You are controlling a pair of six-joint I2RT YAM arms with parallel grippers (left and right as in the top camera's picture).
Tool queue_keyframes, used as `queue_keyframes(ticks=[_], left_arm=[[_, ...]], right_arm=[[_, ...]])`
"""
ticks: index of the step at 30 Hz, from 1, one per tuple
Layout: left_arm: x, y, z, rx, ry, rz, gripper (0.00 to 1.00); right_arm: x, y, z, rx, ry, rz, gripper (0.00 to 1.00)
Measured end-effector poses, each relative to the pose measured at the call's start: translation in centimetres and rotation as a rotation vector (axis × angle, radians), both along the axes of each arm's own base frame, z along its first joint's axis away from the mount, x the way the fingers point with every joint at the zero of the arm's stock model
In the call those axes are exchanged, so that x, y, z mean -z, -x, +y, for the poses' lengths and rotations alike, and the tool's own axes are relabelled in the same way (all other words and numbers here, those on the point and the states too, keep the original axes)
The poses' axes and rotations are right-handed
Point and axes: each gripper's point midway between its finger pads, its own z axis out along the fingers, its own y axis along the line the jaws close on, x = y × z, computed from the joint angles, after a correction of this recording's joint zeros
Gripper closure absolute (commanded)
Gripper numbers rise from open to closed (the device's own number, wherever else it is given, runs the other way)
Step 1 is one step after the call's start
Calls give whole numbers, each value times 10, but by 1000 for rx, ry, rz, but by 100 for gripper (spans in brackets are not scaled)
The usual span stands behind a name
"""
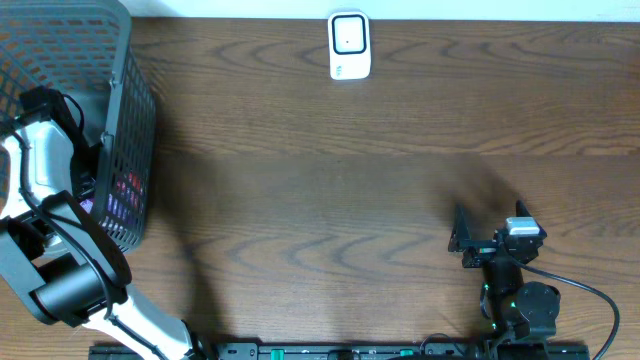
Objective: Scan the item barcode
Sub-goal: 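Reach the left gripper into the basket and grasp the purple package, then lift the purple package out and place it on the table centre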
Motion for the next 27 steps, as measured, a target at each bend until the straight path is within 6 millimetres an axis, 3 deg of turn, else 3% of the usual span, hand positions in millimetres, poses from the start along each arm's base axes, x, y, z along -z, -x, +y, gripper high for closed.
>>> queue_keyframes(ticks=[5,8,10,13,17,19,22,24,27], left_arm=[[-14,-8,0,-48,5,-44,93],[-46,-28,5,-65,-19,-162,93],[-88,-43,9,-63,-67,-296,93],[-175,-55,12,-51,-174,-539,93],[-296,-37,1,-43,-317,-859,93],[-342,-19,-13,-45,-352,-992,93],[-385,-8,-43,1,-313,-1157,93],[-406,-12,-74,87,-238,-1255,93],[-415,-23,-128,235,-88,-1318,93]], right_arm=[[0,0,0,0,0,0,1],[0,0,0,0,0,0,1],[0,0,0,0,0,0,1],[0,0,0,0,0,0,1],[0,0,0,0,0,0,1],[0,0,0,0,0,0,1],[0,0,0,0,0,0,1],[0,0,0,0,0,0,1],[0,0,0,0,0,0,1]])
